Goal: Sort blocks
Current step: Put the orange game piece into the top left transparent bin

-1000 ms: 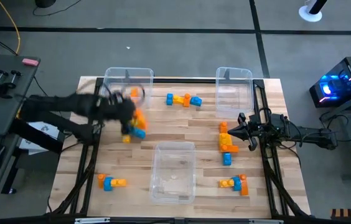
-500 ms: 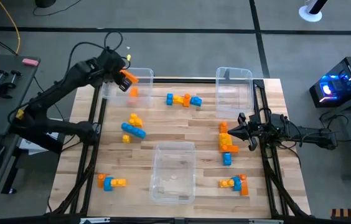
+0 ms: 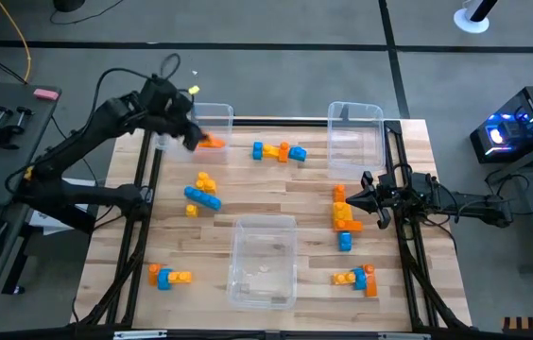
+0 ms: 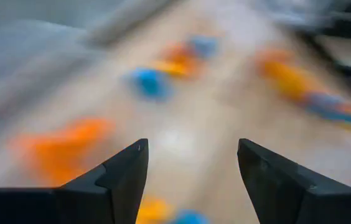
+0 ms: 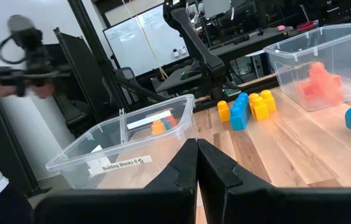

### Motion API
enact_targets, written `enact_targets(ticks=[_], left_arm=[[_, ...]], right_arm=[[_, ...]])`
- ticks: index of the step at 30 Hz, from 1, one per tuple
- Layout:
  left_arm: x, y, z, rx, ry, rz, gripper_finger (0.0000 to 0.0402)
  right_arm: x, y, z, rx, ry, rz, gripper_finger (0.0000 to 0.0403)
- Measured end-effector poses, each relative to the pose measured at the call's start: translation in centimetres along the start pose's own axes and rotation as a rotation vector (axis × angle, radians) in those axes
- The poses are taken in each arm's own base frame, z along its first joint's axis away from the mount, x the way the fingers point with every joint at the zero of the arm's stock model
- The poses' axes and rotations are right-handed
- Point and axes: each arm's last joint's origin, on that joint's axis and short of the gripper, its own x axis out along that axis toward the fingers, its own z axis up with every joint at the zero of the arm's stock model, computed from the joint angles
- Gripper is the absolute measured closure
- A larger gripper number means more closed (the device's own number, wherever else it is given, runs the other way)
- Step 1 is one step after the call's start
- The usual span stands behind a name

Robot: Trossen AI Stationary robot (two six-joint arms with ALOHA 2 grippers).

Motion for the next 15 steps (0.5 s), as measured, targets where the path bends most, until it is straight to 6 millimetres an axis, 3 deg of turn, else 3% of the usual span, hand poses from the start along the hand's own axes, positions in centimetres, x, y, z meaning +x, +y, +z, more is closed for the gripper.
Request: enact_targets(ticks=[4,9,12,15], left_arm=[[-0.7,-5.4,-2.8,0.063,0.149,-0.237,0.0168],[-0.8,-11.3,-10.2,0.171,0.461,-0.229,0.0167],[-0.9,-13.0,-14.1,0.221,0.531,-0.156,0.0167],[-0.6,-13.7,-15.5,0.262,0.475,-0.064,0.0167]], right_arm=[[0.0,0.0,0.0,0.0,0.001,0.0,0.0402],[0.0,0.0,0.0,0.0,0.0,0.001,0.0402],[0.0,0.0,0.0,0.0,0.0,0.0,0.0402],[0.0,0.0,0.0,0.0,0.0,0.0,0.0402]])
